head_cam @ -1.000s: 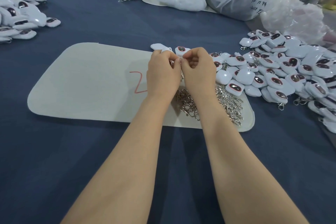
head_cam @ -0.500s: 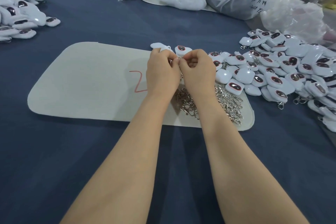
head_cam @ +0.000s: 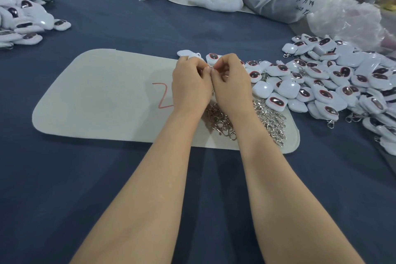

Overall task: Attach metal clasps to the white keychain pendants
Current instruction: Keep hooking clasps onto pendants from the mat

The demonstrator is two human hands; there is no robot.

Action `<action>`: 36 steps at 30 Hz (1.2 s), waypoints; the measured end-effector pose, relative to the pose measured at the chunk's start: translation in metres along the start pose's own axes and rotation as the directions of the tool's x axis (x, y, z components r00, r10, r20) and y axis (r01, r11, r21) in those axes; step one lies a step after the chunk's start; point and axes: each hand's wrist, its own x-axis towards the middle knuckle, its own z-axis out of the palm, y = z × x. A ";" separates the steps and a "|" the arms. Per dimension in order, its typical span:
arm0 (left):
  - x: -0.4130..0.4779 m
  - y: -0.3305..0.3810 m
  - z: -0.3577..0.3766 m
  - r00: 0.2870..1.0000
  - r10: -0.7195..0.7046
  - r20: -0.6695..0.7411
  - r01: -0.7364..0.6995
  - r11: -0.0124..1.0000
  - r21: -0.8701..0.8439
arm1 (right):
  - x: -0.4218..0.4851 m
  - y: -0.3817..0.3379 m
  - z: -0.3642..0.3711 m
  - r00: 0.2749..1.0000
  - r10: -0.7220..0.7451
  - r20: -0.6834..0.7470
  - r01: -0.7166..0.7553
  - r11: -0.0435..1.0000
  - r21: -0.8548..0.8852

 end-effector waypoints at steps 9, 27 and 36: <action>0.001 0.000 -0.002 0.997 -0.030 0.072 0.041 0.989 -0.144 | -0.002 -0.002 -0.006 0.997 -0.078 -0.017 0.078 0.996 -0.037; -0.005 0.005 -0.006 0.961 -0.047 0.273 0.128 0.950 -0.286 | 0.005 0.009 -0.011 0.984 0.031 -0.175 -0.049 0.993 -0.105; -0.003 0.004 -0.009 0.970 0.022 0.240 0.032 0.975 -0.221 | 0.006 0.011 -0.009 0.986 0.013 -0.167 -0.038 0.989 -0.146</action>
